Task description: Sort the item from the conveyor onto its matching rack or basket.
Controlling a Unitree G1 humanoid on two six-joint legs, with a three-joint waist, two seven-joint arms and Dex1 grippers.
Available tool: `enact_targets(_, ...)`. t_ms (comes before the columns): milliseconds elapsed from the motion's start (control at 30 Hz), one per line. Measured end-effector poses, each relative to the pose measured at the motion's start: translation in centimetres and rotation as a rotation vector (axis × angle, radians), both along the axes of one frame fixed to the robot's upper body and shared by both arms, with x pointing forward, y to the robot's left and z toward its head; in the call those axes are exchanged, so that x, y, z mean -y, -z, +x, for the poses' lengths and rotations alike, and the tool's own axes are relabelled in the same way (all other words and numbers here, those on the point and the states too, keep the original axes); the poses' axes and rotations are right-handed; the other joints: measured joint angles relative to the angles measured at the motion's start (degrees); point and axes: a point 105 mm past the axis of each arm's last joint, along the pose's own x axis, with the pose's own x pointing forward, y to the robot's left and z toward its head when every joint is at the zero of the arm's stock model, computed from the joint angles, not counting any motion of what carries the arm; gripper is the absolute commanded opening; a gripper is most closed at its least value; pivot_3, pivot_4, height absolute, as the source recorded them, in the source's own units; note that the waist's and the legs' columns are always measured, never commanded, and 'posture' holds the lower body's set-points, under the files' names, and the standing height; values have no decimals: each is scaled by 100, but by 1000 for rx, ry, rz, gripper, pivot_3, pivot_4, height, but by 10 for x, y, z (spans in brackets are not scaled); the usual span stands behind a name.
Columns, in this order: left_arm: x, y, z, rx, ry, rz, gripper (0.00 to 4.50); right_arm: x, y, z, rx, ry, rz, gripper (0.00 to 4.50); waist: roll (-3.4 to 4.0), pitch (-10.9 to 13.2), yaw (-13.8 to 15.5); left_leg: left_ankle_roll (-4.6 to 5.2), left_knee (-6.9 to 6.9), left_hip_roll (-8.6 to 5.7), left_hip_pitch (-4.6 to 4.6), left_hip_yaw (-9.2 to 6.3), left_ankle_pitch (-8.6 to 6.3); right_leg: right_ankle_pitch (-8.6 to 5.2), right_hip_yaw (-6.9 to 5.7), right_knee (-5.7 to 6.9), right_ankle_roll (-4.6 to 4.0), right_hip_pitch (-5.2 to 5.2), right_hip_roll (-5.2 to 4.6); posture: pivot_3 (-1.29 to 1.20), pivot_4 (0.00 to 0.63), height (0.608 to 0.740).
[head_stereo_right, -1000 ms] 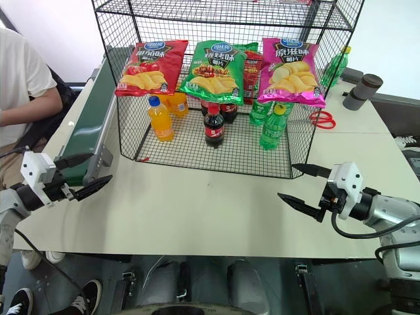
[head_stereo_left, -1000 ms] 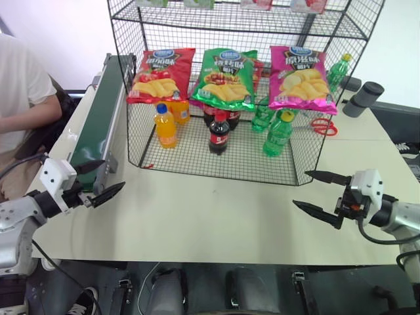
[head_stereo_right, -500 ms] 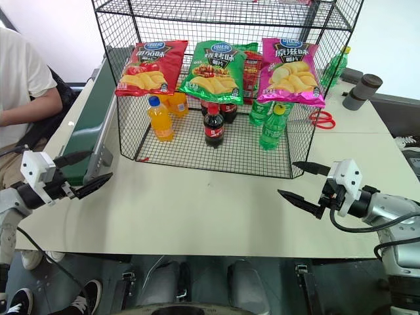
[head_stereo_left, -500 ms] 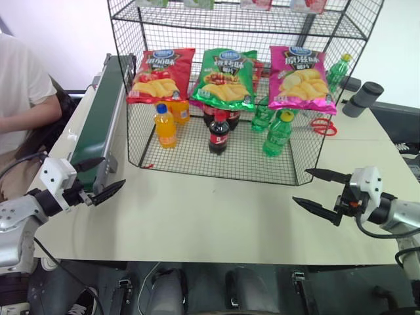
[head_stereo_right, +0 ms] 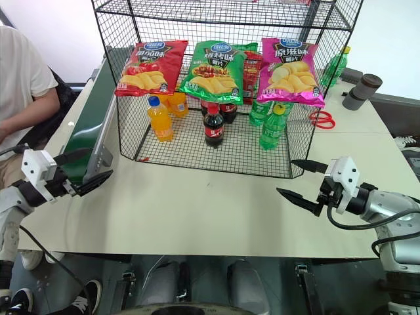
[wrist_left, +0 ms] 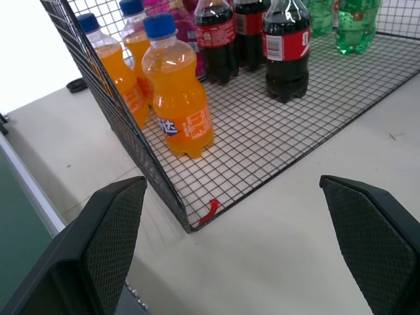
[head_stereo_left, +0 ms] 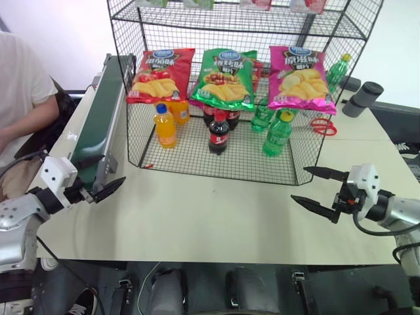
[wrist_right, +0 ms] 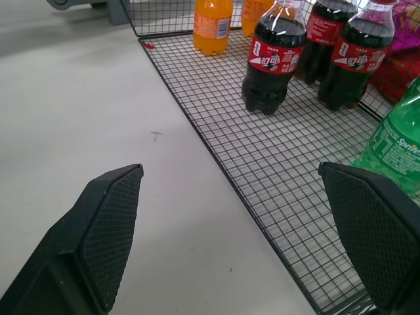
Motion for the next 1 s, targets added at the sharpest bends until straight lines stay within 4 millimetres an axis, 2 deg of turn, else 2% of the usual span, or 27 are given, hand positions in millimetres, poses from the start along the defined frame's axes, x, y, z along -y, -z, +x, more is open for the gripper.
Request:
enact_targets(567,0,5,-1,-10,-13,-11,4500,0,4,0,0,-3,-20,4474,0,0,1,0,1,0,1,0,0,0,0,2,0,0,1,0,150,740)
enact_targets(1000,4,1,2,2,-1,-11,4500,2,5,1,3,3,-32,4474,0,0,-3,-1,5,-1,2,0,1,0,1,5,1,0,5,0,150,740)
